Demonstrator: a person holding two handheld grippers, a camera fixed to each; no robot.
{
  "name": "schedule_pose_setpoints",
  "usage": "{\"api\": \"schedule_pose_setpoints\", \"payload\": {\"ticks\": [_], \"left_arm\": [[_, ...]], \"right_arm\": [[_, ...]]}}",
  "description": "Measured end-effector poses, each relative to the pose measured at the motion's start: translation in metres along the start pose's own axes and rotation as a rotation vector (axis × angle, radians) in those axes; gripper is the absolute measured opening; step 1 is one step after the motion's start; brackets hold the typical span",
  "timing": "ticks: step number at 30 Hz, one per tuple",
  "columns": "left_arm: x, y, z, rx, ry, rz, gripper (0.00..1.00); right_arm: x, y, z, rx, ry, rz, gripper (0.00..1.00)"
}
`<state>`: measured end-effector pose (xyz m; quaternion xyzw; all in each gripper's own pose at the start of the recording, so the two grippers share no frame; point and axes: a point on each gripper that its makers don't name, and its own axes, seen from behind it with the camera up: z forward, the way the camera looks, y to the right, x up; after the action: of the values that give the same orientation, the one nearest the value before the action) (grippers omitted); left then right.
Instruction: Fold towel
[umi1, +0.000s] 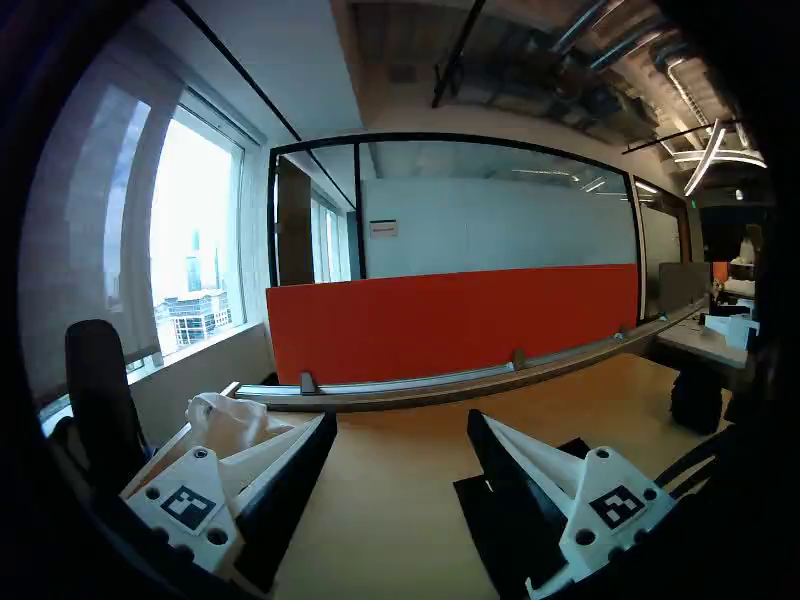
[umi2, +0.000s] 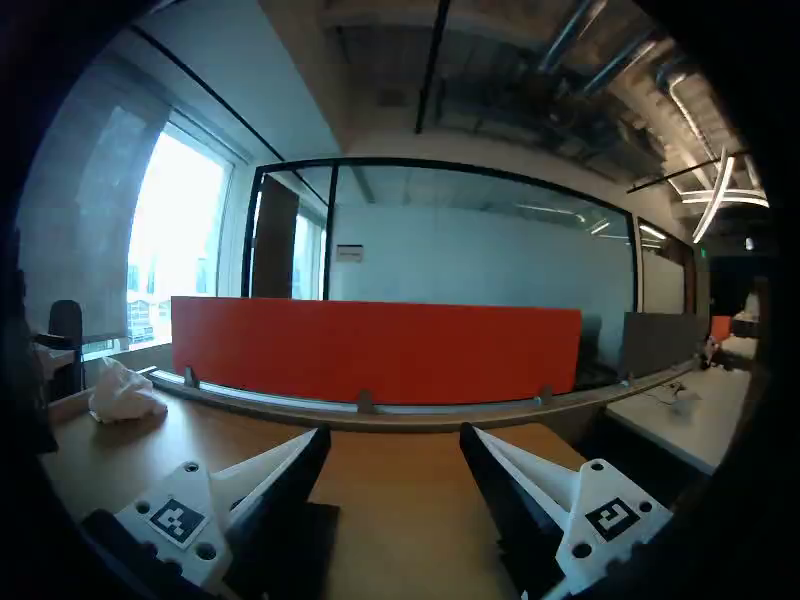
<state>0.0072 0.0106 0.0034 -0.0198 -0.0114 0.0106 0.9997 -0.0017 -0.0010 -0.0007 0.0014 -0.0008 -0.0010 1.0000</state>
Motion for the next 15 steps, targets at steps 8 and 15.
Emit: {"api": "schedule_pose_setpoints", "payload": {"ticks": [8, 15], "left_arm": [[-0.009, 0.022, 0.0, -0.095, -0.069, 0.032, 0.97], [-0.025, 0.04, -0.005, -0.188, -0.144, 0.069, 0.97]], "right_arm": [[-0.018, -0.02, -0.01, 0.088, -0.046, -0.059, 1.0], [-0.037, -0.042, -0.017, 0.212, -0.124, -0.122, 1.0]]}}
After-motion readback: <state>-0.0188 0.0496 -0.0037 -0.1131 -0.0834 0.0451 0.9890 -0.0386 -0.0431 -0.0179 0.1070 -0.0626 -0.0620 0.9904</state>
